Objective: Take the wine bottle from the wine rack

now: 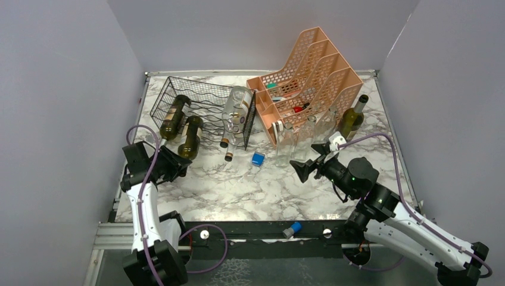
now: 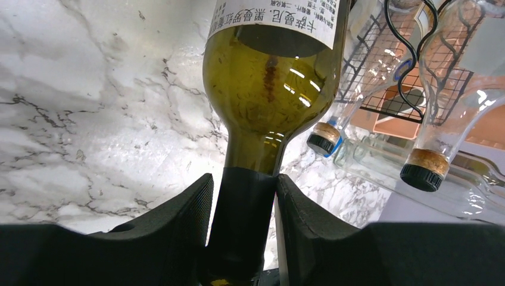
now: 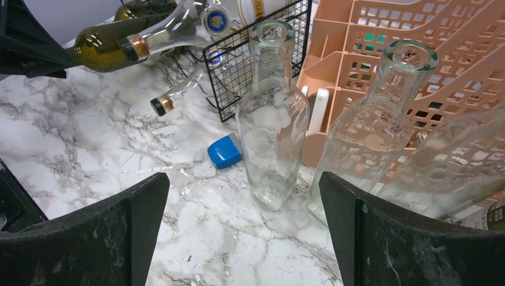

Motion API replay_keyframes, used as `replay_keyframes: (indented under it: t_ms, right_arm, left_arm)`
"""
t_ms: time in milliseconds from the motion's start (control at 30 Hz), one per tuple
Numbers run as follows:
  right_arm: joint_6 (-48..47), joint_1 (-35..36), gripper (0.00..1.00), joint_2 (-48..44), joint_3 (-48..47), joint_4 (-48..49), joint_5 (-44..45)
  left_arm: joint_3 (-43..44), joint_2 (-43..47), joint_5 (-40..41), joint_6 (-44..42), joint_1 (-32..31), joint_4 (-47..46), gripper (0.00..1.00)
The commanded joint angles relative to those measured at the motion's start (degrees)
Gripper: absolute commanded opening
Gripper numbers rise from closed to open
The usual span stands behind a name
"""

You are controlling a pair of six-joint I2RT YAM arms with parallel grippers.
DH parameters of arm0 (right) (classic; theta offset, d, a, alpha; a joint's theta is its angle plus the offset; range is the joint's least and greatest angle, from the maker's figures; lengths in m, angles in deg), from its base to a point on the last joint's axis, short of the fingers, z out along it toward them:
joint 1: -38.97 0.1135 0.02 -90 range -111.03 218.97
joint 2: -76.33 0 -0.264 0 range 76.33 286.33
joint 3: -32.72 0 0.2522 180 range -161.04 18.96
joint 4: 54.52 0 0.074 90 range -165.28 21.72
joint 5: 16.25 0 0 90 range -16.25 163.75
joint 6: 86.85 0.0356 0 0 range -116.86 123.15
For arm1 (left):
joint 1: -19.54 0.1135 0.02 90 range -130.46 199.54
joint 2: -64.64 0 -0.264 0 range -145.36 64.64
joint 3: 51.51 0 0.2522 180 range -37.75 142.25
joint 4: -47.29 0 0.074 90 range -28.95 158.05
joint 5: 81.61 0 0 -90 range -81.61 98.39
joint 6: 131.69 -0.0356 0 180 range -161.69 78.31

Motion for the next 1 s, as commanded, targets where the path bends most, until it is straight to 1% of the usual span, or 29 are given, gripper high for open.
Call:
replay_keyframes:
  t_ms: [0,67,167,400,533,633,833,900,967]
  right_arm:
    - [-0.6,-0.3,1.00,-0.7,-1.7,1.2,-2.0]
    - [-0.7,-0.3,1.00,-0.6,-1.8,1.1,-2.5]
    - [-1.1,-0.2,1.00,-0.1,-1.8,1.4,-3.3]
    - [-1.3,-0.3,1.00,-0.1,-1.4,1.7,-3.7]
    - [-1.5,-0.3,1.00,0.1,-1.4,1.8,-3.9]
    - [-1.8,-0.2,1.00,0.6,-1.5,1.9,-3.8]
    - [-3.2,-0.3,1.00,1.8,-1.1,4.3,-6.9]
    - [-4.0,-0.3,1.00,2.6,-1.1,5.3,-8.1]
    - [-5.2,-0.2,1.00,3.9,-1.4,6.1,-8.8]
  left_arm:
    - [3.5,0.1,12.9,-0.6,1.1,10.2,0.04]
    - [3.8,-0.1,12.9,-1.1,1.2,11.0,0.00]
    - [4.7,0.1,13.0,-2.7,1.1,12.6,0.00]
    - [9.1,1.2,18.4,-5.5,1.1,15.8,0.00]
    - [12.1,1.1,16.4,-8.0,0.9,15.9,0.00]
    - [14.3,0.9,16.7,-10.5,-0.5,16.6,0.00]
    - [15.1,0.7,16.3,-10.7,-2.9,17.4,0.00]
    - [16.2,0.8,17.5,-10.9,-4.0,18.0,0.00]
    - [17.8,1.3,20.3,-11.2,-5.1,18.9,0.00]
